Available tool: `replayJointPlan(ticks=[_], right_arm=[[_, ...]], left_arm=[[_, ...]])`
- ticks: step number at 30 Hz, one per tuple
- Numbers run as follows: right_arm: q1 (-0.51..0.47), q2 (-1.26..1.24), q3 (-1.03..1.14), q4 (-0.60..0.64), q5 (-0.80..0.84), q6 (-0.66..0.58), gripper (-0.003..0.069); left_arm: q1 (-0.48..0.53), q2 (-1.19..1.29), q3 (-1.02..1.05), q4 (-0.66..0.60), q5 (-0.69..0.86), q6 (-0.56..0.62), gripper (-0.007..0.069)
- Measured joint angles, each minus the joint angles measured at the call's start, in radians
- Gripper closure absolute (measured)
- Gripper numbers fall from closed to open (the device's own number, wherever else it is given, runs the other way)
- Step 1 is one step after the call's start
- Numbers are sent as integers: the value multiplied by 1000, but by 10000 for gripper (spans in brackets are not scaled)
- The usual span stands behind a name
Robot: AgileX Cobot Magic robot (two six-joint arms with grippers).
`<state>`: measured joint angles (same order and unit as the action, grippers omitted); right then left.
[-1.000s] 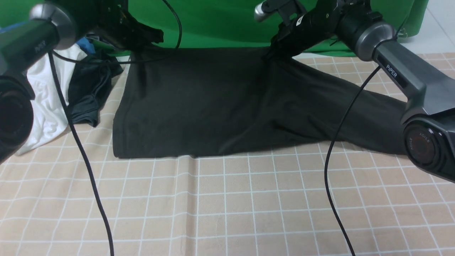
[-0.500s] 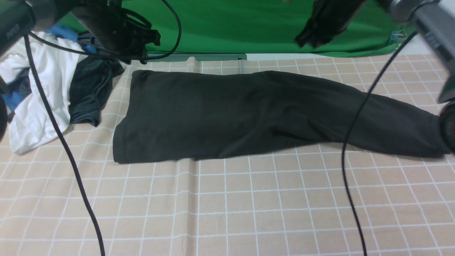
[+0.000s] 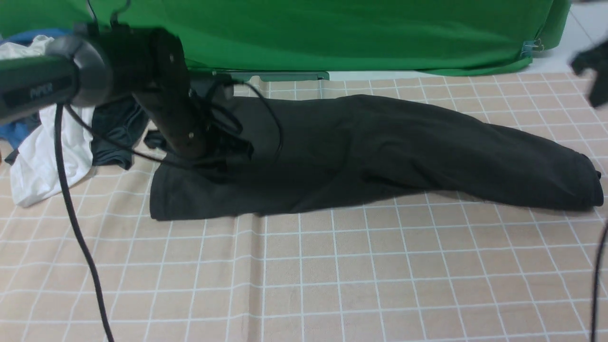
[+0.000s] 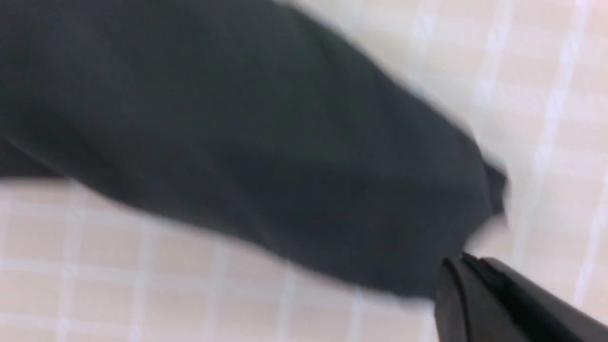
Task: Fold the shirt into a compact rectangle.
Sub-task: 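Pull the folded dark garment lengthwise by its ends to straighten it flat on the table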
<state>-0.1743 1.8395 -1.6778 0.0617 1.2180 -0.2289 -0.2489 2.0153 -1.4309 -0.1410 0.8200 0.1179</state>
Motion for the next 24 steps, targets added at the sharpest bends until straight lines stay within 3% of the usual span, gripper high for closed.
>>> replayJointPlan(ticks=[4,8,10,13,19,23,24], right_arm=[[-106,-24,156,4,-46,30,561],[-145,1,237,40,-169,45,329],[-145,21,239,71,-223,42,247],[-145,57,239,146,-300,21,185],[-144,161,239,229,-382,11,209],[-139,187,239,262,-405,-13,314],[-137,190,239,268,-416,-30,390]], left_arm=[[0,-10,84,-6,-102,0,609],[0,-19,106,-6,-137,0,607],[0,-18,107,-6,-140,0,607],[0,-18,108,-6,-142,0,607],[0,-18,108,-6,-145,0,607],[0,-18,108,-6,-145,0,606],[0,-18,108,-6,-145,0,606]])
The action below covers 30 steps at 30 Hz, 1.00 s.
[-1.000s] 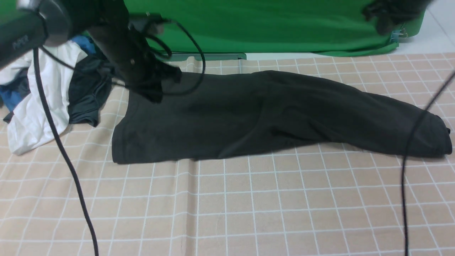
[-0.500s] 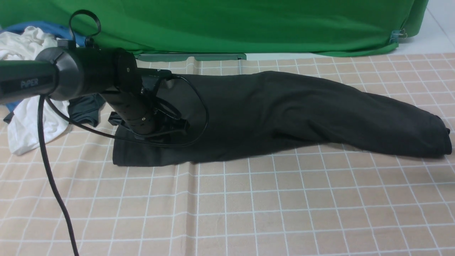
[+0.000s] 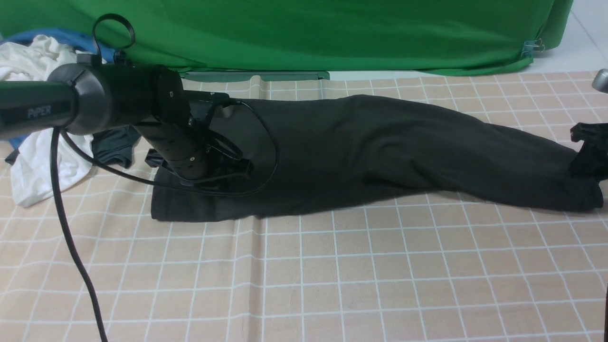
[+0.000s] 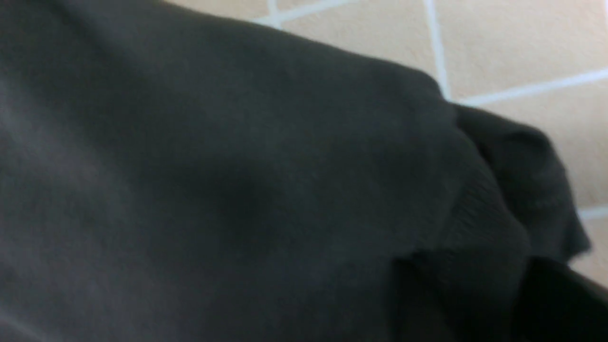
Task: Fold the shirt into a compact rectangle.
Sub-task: 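Pull the folded dark garment lengthwise by its ends to straighten it flat on the table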
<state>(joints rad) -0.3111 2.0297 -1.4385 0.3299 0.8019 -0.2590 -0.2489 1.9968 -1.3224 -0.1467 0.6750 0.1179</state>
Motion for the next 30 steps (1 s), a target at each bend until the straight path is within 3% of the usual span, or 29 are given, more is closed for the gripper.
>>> replayJointPlan(ticks=[2,4,20,24,25,27,30], right_arm=[[0,0,0,9,-18,-27,536],[0,0,-1,11,-33,-48,598],[-32,17,-150,-78,10,-57,606],[-32,42,-150,-90,-60,-58,528],[-33,43,-153,-94,-85,-46,462],[-34,41,-157,-96,-90,-30,405],[-36,16,-186,-96,44,40,203]], left_arm=[[0,0,0,0,-1,0,606],[0,0,1,0,-2,0,606],[0,0,1,0,-5,0,606],[0,0,1,0,-6,0,606],[0,0,1,0,-6,0,606],[0,0,1,1,-6,0,606],[0,0,1,2,-4,0,606]])
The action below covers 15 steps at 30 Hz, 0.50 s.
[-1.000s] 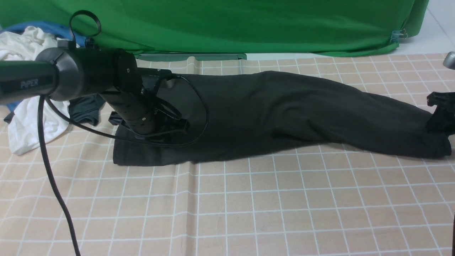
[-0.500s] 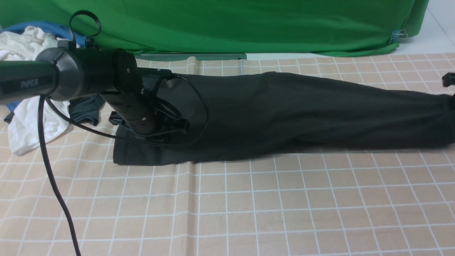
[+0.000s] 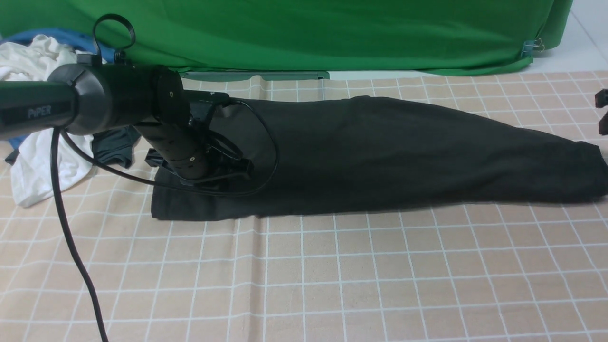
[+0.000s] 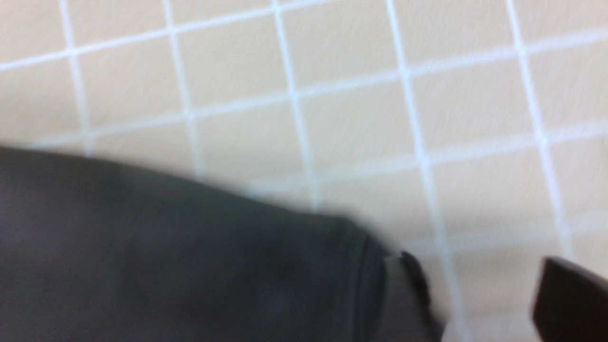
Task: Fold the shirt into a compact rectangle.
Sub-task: 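Pull the folded dark garment lengthwise by its ends to straighten it flat on the table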
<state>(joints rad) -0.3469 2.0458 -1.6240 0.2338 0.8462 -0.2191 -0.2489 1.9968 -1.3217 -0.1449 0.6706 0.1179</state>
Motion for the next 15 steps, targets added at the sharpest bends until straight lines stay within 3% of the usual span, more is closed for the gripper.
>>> replayJointPlan(ticks=[3,6,15], right_arm=[[0,-21,-5,-5,167,18,137],[0,-24,16,-22,229,34,123],[0,51,76,-3,160,51,136]], left_arm=[[0,-1,0,0,2,0,606],[0,-2,0,-2,3,0,606],[0,-3,0,-2,8,0,606]])
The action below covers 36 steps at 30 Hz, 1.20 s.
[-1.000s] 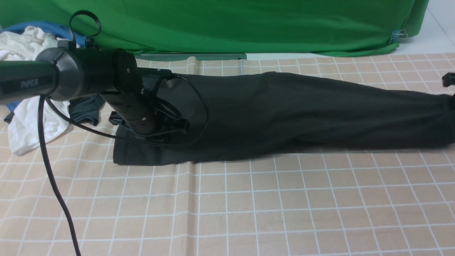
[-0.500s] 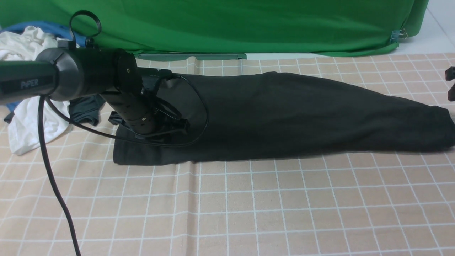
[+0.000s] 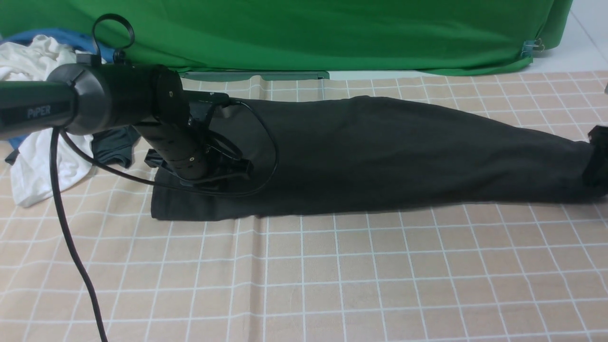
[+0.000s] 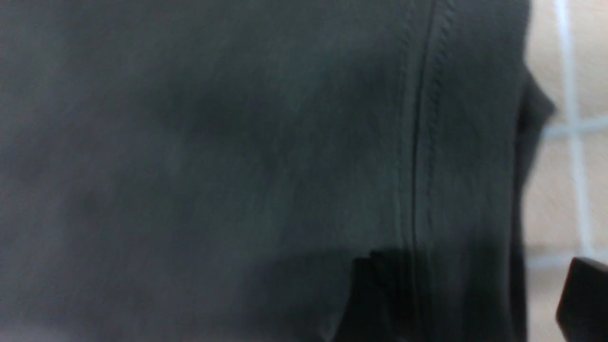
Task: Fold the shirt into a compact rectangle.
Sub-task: 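Pull the folded dark garment lengthwise by its ends to straighten it flat on the table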
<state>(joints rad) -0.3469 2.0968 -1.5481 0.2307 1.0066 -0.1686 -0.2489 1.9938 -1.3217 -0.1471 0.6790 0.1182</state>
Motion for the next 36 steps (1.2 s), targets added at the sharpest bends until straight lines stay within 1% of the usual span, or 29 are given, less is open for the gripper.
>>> replayJointPlan(ticks=[2,3,4,5,6,7,9,13,15,18,20,21,22,25,28,29,30,32,36], right_arm=[[0,17,1,9,-17,-10,191],[0,20,1,10,-25,-26,255],[0,20,1,14,-34,-50,360],[0,21,1,16,-39,-65,421],[-1,21,-2,17,-41,-80,529],[-2,21,-7,14,-40,-87,567],[-4,21,-23,0,-28,-90,585],[-6,21,-72,-75,45,-70,587],[-6,20,-94,-97,95,-48,587],[-6,20,-100,-109,130,-40,587],[-6,20,-100,-113,140,-21,568],[-6,20,-100,-116,144,-7,543],[-6,20,-105,-124,145,10,501],[-7,20,-129,-153,147,46,335],[-2,19,-151,-159,139,60,118],[-1,19,-151,-159,136,60,107],[7,18,-151,-159,120,60,42],[24,18,-151,-159,90,60,7],[63,32,-152,-159,36,56,8]], left_arm=[[0,-1,0,0,0,0,606],[0,-2,0,0,1,0,606],[0,-2,0,0,1,0,606],[0,-2,0,0,1,0,606],[0,-2,0,0,1,0,606],[0,-2,0,0,1,0,606],[0,-2,0,0,1,0,606],[0,-2,0,0,1,0,606],[0,-2,0,0,1,0,606],[0,-2,0,0,1,0,606],[0,-2,0,0,1,0,606],[0,-2,0,0,2,0,606],[0,-4,0,0,3,0,606],[0,-23,0,7,23,0,606],[0,-81,0,10,30,-1,606],[0,-86,0,11,30,-1,606],[0,-117,0,12,30,-1,606],[0,-153,0,12,28,-2,606],[6,-190,0,17,29,-24,606]])
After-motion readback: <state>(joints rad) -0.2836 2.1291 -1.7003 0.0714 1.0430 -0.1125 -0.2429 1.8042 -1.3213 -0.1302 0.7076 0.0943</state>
